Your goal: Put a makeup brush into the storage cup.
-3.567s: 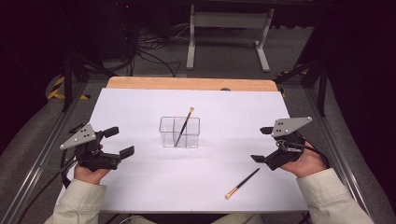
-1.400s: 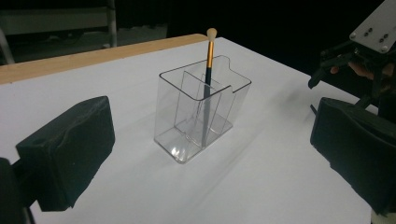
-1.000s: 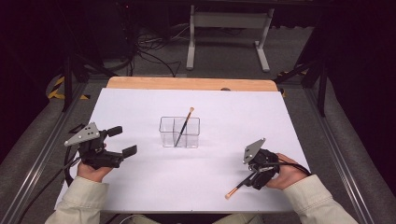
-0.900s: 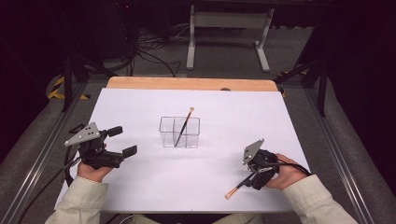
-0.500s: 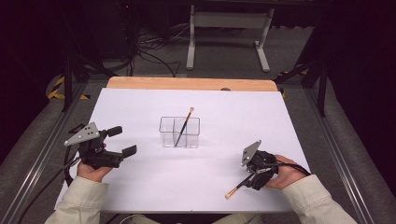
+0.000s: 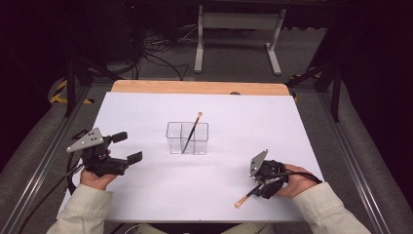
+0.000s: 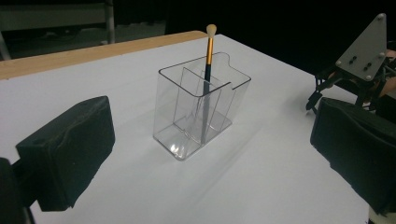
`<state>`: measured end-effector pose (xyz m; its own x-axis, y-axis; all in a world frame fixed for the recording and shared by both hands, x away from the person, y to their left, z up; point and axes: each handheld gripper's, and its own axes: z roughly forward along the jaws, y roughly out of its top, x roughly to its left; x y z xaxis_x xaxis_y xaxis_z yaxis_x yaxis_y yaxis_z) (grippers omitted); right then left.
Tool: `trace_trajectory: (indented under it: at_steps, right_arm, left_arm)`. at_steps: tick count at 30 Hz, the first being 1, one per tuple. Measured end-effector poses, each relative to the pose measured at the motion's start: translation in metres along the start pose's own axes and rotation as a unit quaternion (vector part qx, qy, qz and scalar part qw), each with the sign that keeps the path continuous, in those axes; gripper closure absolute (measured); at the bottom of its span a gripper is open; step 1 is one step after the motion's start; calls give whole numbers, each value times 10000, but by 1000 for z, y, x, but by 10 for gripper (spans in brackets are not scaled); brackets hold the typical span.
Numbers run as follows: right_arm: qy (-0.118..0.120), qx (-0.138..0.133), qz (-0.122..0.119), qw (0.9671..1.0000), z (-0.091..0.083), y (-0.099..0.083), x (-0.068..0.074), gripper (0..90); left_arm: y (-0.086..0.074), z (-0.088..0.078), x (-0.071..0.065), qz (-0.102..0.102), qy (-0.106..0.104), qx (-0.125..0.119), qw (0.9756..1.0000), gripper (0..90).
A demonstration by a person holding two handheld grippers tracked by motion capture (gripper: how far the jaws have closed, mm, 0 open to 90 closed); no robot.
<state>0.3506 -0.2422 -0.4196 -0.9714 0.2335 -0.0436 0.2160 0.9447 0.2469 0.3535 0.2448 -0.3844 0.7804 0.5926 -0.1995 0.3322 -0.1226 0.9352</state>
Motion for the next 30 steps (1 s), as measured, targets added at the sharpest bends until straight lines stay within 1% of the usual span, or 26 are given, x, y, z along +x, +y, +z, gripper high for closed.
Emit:
trace_trajectory:
  at_steps: [3,5,6,8,10,11,15,18,21,22,24,29,30]
  right_arm:
    - [17,30,-20,10000,1,0,1,464]
    - [29,91,-83,9999,2,0,1,499]
    - [29,91,-83,9999,2,0,1,499]
    - [96,106,-108,9998,2,0,2,536]
    - [127,115,-104,9998,2,0,2,590]
    - [152,127,-135,9997,1,0,3,639]
    - [184,169,-161,9996,1,1,5,747]
    - [220,249,-190,9993,1,2,6,821]
    - [213,335,-101,9992,1,4,8,830]
    - [188,377,-157,9990,1,5,7,831]
    - [187,444,-116,9988,1,7,8,834]
    - [176,453,-50,9988,1,7,8,836]
    - [134,456,-64,9989,0,7,8,836]
  left_arm:
    - [0,0,0,5,1,-3,10000,7]
    - [0,0,0,0,0,3,10000,7]
    - [0,0,0,0,3,0,10000,7]
    - [0,0,0,14,10,-2,10000,7]
    - [0,0,0,6,1,-1,10000,7]
    - [0,0,0,6,4,0,10000,7]
    - [0,0,0,6,9,1,10000,7]
    - [0,0,0,1,4,0,10000,7]
    - [0,0,0,-15,-1,1,10000,7]
    - [0,0,0,-11,7,1,10000,7]
    - [0,0,0,10,11,1,10000,7]
    - [0,0,1,0,15,-13,10000,7]
    - [0,0,1,0,18,-11,10000,7]
